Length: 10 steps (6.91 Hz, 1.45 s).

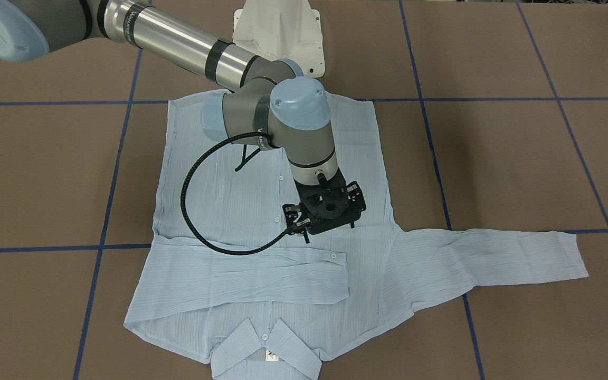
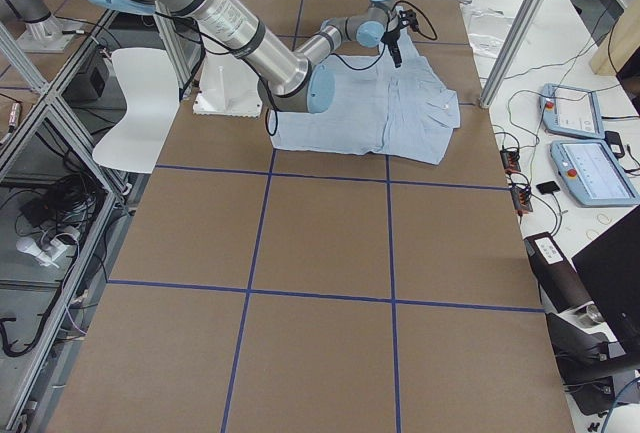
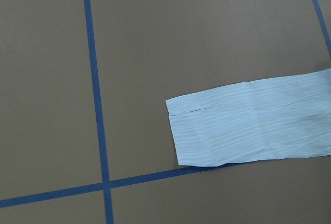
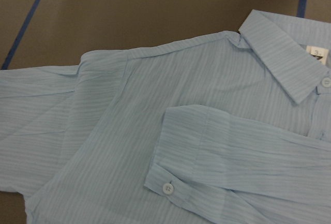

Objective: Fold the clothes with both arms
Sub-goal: 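Carry the grasped sleeve across the shirt toward the collar with the right gripper, then release the sleeve and raise the right gripper while the left grasps the other cuff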

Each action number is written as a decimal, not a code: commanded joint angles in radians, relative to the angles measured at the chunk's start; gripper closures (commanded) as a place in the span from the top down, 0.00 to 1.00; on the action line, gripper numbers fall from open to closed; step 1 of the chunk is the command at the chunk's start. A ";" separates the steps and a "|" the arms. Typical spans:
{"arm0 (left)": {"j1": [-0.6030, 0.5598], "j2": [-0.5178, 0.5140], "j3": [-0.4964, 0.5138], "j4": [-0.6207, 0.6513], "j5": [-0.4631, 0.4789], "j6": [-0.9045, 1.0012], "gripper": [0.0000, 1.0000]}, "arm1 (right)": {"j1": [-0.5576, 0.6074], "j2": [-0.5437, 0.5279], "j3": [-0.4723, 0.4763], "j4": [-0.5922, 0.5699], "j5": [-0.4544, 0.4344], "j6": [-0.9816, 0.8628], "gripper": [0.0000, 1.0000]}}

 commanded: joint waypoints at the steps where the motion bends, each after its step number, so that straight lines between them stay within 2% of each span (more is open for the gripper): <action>1: 0.145 0.000 0.021 -0.181 0.145 -0.299 0.96 | 0.074 -0.088 0.139 -0.108 0.137 -0.013 1.00; 2: 0.196 -0.006 0.078 -0.261 0.216 -0.367 0.94 | 0.091 -0.148 0.199 -0.114 0.139 -0.013 1.00; 3: 0.230 -0.017 0.131 -0.317 0.271 -0.398 0.92 | 0.117 -0.180 0.257 -0.203 0.144 -0.014 1.00; 4: 0.245 -0.020 0.165 -0.337 0.296 -0.404 0.89 | 0.145 -0.197 0.311 -0.296 0.183 -0.066 1.00; 5: 0.256 -0.025 0.185 -0.337 0.345 -0.406 0.87 | 0.167 -0.263 0.413 -0.361 0.199 -0.113 1.00; 6: 0.257 -0.037 0.213 -0.337 0.362 -0.406 0.83 | 0.191 -0.323 0.472 -0.366 0.220 -0.131 1.00; 7: 0.257 -0.055 0.244 -0.345 0.362 -0.406 0.78 | 0.223 -0.363 0.495 -0.366 0.266 -0.169 1.00; 9: 0.271 -0.062 0.262 -0.345 0.366 -0.414 0.66 | 0.242 -0.389 0.511 -0.366 0.274 -0.194 1.00; 10: 0.291 -0.062 0.264 -0.345 0.405 -0.424 0.65 | 0.239 -0.388 0.509 -0.366 0.274 -0.194 1.00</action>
